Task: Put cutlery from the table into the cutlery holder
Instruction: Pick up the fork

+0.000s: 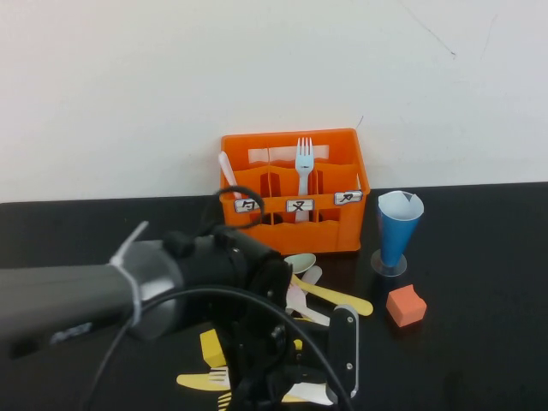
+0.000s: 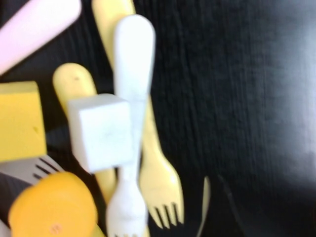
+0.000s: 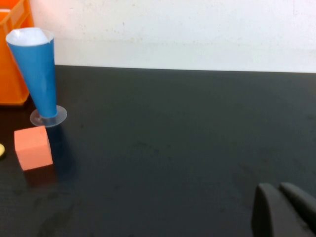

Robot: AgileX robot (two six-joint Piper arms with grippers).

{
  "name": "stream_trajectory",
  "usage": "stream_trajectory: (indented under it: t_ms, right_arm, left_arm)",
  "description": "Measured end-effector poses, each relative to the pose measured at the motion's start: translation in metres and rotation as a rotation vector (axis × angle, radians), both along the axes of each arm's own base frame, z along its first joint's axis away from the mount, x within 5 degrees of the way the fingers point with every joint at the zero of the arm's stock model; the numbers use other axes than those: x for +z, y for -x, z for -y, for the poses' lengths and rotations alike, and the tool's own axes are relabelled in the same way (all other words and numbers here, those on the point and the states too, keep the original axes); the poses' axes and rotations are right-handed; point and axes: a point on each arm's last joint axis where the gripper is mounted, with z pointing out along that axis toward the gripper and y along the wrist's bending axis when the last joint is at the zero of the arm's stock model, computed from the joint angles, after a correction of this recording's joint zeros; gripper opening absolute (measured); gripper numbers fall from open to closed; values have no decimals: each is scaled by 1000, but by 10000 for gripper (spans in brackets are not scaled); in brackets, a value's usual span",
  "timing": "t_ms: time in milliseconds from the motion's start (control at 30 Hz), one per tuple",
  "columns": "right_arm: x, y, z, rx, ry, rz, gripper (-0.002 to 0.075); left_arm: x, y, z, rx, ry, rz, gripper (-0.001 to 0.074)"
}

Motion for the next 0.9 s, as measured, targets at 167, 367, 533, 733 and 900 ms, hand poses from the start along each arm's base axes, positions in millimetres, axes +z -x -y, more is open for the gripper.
stream_trajectory:
  t_ms: [167, 367, 533, 733, 900]
  right_arm:
    - [0, 0, 0, 0, 0, 0, -3]
    - [0, 0, 0, 0, 0, 0, -3]
    - [0, 0, 0, 0, 0, 0, -3]
    - [0, 0, 0, 0, 0, 0, -3]
    - [0, 0, 0, 0, 0, 0, -3]
  left_arm:
    - [-16, -7, 4, 18, -8, 24, 360]
    - [-28, -11, 5, 133, -25, 17, 360]
    - [-37, -13, 6, 146, -41, 12, 360]
    - [-47, -22, 4, 165, -37, 52, 360]
    - [-53, -35, -4, 223, -27, 77, 360]
